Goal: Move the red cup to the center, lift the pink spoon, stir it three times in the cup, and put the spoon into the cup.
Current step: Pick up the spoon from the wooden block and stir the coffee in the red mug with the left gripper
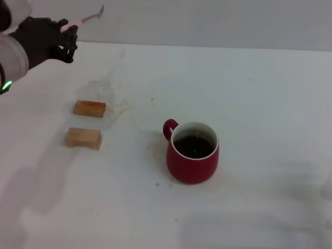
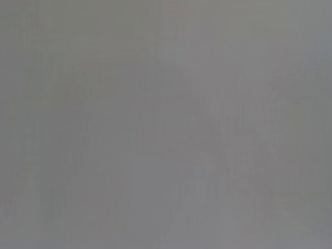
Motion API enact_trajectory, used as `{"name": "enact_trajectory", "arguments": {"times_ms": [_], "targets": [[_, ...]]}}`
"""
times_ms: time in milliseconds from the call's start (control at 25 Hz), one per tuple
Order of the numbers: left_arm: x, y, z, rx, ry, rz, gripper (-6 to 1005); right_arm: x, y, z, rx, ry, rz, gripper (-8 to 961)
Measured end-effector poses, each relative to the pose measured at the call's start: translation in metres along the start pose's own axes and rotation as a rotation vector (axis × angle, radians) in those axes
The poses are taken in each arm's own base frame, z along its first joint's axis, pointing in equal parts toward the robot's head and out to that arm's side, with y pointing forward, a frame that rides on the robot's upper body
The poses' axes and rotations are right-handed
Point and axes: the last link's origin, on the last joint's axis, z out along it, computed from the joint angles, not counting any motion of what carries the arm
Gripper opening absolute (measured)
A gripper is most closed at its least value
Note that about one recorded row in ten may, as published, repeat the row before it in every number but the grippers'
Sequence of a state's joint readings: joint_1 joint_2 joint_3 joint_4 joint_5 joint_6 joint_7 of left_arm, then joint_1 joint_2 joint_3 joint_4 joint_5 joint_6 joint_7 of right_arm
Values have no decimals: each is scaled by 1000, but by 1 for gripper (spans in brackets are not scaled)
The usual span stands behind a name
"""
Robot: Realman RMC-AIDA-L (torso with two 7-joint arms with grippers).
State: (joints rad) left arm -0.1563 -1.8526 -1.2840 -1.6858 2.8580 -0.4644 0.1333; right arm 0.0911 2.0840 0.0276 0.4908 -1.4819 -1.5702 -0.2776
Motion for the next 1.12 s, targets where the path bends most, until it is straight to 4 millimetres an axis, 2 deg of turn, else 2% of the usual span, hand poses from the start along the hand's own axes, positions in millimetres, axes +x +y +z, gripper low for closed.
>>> {"name": "enact_trajectory", "arguments": {"times_ms": [200, 560, 880, 1120], "targets": [[14, 7, -2, -44, -98, 14, 138, 0, -2, 1, 1, -2, -10, 1], [40, 26, -9, -180, -190, 139, 138, 1, -9, 0, 11, -4, -14, 1], [64, 46, -30, -307, -256, 238, 138, 0, -29, -10, 129, -14, -27, 1], [74, 50, -37, -331, -267, 271, 138, 1, -48, -18, 217, -11, -61, 1]]}}
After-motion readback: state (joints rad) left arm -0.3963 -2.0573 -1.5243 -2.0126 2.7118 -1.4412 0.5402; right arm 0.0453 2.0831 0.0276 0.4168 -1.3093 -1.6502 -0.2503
